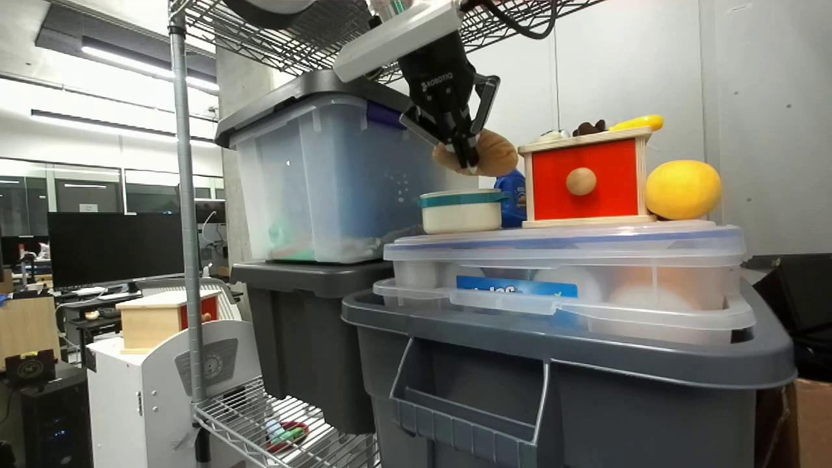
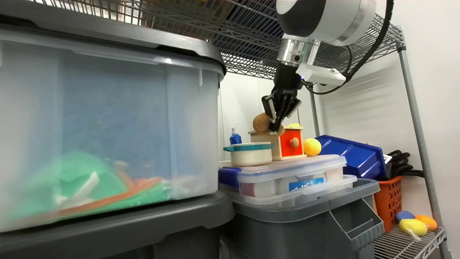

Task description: Pick up the bread plush toy and the yellow plush toy and put them on the left

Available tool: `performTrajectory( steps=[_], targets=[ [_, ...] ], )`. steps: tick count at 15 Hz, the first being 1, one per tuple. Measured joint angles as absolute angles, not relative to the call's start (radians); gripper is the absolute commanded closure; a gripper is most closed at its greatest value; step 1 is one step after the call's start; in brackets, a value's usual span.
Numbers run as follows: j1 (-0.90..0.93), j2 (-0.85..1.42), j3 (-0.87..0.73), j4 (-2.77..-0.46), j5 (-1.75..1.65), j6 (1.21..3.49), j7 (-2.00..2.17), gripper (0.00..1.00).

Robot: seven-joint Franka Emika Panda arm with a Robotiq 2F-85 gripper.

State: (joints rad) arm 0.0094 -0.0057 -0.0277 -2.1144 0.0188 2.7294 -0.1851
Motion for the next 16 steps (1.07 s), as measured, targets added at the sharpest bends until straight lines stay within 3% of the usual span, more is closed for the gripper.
performTrajectory(
  steps=[16],
  targets=[
    [0.012, 0.059, 0.0, -2.065, 0.019, 2.732, -0.186, 0.98]
  ],
)
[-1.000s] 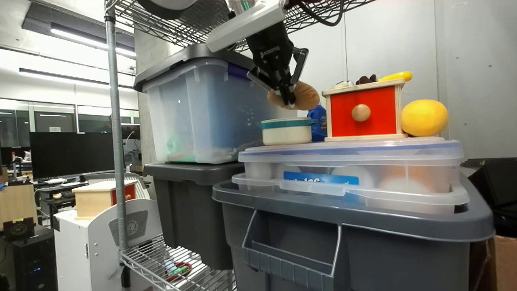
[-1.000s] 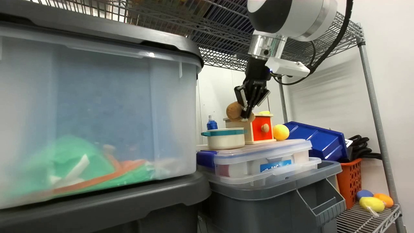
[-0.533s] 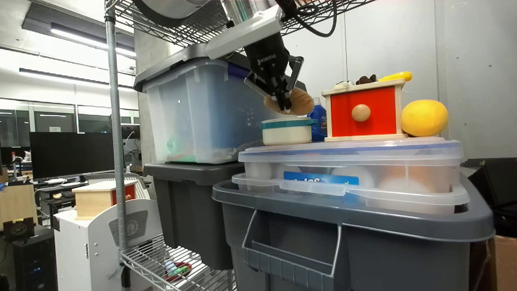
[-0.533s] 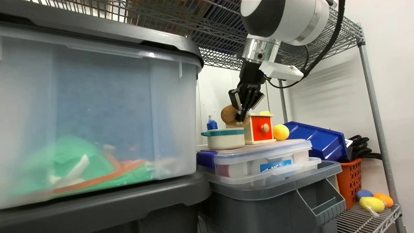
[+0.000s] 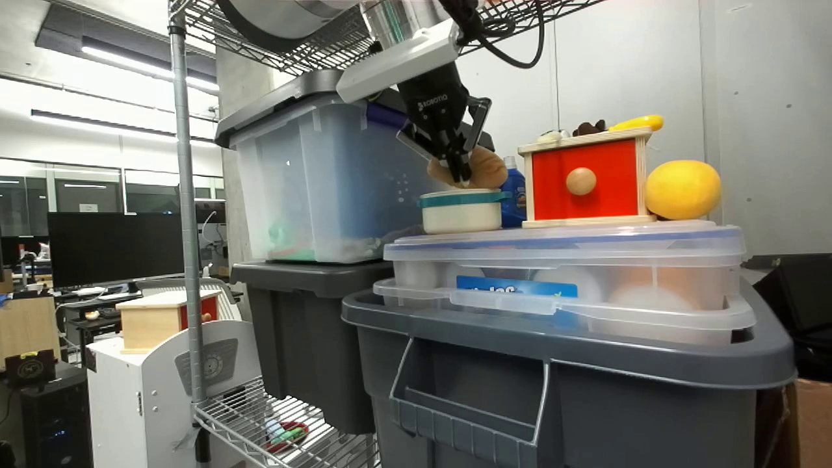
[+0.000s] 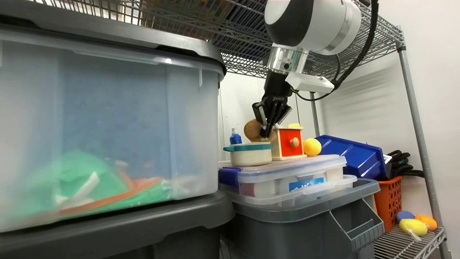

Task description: Pick up the bread plush toy and the yellow plush toy and put them on the left

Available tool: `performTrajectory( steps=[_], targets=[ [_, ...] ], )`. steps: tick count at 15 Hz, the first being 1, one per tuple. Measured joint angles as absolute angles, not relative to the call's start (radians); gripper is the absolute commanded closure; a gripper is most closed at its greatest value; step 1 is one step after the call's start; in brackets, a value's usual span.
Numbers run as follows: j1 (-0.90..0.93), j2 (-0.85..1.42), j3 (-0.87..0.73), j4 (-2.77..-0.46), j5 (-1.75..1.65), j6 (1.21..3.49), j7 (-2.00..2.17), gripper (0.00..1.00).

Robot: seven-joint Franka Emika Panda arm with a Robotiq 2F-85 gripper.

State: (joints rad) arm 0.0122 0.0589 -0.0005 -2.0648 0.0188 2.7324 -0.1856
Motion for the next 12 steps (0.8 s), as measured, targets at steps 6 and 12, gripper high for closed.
performTrajectory(
  steps=[6, 12],
  targets=[
    [0.012, 0.067, 0.0, -2.04, 0.019, 2.732, -0.186, 0.65],
    [0.012, 0.085, 0.0, -2.011, 0.019, 2.732, -0.185, 0.23]
  ],
)
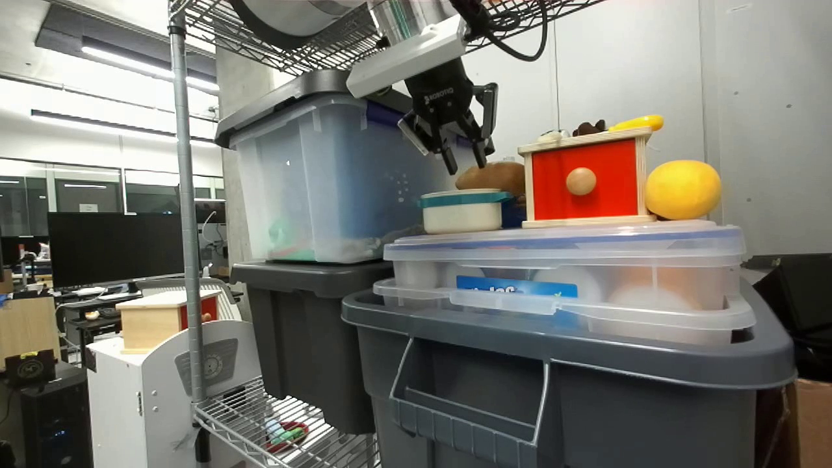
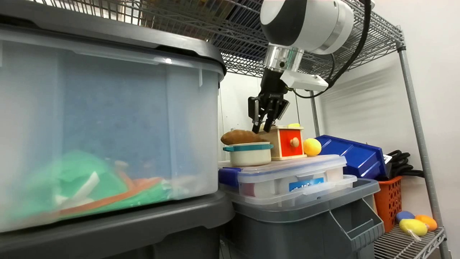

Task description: Pick up the bread plush toy and the yellow plush toy and put them on the left

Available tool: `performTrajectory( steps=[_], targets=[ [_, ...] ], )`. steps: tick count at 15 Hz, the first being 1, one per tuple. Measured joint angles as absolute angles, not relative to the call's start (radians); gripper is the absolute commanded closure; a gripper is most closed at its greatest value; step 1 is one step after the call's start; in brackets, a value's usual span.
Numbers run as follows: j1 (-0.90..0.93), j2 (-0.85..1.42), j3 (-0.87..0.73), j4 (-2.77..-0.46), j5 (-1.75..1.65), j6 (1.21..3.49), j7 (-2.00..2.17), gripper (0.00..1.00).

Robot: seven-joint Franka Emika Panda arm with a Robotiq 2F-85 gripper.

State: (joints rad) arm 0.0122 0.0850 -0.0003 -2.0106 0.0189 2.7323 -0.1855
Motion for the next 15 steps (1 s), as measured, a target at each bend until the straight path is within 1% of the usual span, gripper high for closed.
performTrajectory(
  steps=[3, 4, 15],
  targets=[
    [0.012, 0.085, 0.0, -2.008, 0.019, 2.732, -0.185, 0.02],
    [0.012, 0.085, 0.0, -2.008, 0.019, 2.732, -0.185, 0.0],
    [0.009, 0.073, 0.0, -2.012, 0.035, 2.73, -0.186, 0.0]
  ],
)
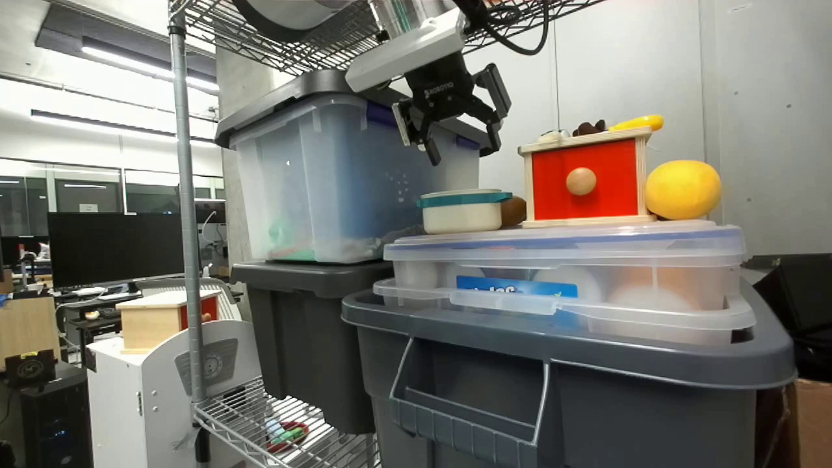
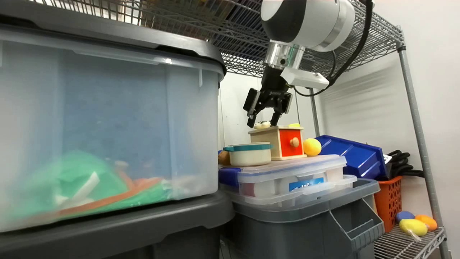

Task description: Pick up the bread plush toy and the yellow plush toy and put them on the left

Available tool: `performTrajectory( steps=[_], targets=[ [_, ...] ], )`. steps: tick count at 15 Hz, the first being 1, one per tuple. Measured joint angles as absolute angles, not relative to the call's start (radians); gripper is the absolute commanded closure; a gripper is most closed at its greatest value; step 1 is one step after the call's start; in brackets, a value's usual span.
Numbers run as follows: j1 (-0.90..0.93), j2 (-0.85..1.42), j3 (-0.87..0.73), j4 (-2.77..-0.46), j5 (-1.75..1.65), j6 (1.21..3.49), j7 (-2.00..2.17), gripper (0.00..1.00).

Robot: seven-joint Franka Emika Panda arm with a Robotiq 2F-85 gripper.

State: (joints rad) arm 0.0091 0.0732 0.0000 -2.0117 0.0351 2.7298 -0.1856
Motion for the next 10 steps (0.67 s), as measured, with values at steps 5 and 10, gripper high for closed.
performTrajectory(
  steps=[5, 10],
  targets=[
    [-0.01, 0.028, -0.005, -2.024, 0.068, 2.694, -0.188, 0.0],
    [-0.042, -0.063, -0.039, -2.064, 0.081, 2.598, -0.188, 0.0]
  ],
)
